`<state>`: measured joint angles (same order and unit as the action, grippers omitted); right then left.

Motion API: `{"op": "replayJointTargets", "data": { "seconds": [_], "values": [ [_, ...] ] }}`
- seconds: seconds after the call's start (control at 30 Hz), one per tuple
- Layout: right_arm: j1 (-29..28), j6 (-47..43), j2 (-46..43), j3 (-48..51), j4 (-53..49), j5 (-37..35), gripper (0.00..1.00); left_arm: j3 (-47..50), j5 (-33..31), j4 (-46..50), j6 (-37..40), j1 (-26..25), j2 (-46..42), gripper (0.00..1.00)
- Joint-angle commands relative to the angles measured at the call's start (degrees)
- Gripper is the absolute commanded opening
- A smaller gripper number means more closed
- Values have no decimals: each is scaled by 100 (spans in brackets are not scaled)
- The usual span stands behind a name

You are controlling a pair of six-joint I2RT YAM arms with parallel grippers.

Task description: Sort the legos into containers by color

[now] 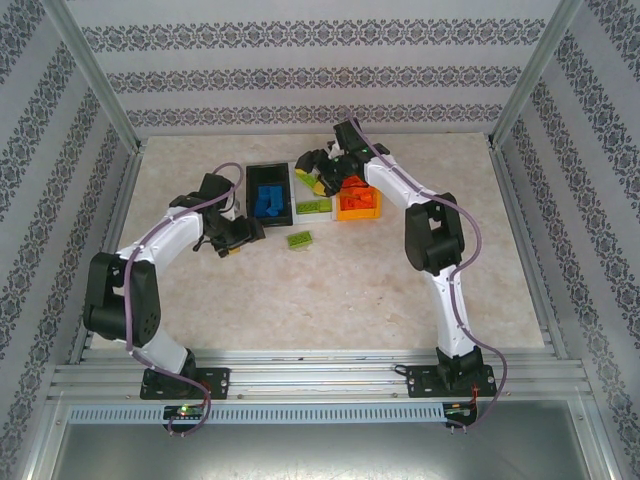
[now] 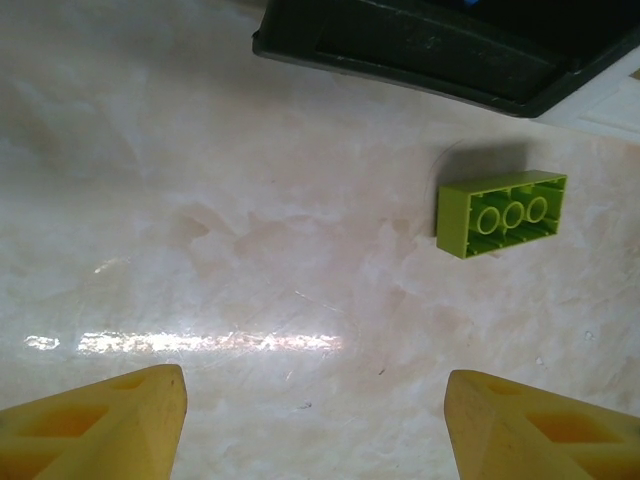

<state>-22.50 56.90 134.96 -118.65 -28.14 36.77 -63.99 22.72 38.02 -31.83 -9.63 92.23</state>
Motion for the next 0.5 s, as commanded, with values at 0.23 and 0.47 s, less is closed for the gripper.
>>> {"op": "replayJointTargets", "data": {
  "seconds": [0.23,0.47],
  "values": [
    [81,12,158,-615,-306,172,77,-681,127,174,273,36,569,70],
    [287,-305,-464,-210,-363,147,77,-1339,55,430,423,-120,900,70]
  ]
}}
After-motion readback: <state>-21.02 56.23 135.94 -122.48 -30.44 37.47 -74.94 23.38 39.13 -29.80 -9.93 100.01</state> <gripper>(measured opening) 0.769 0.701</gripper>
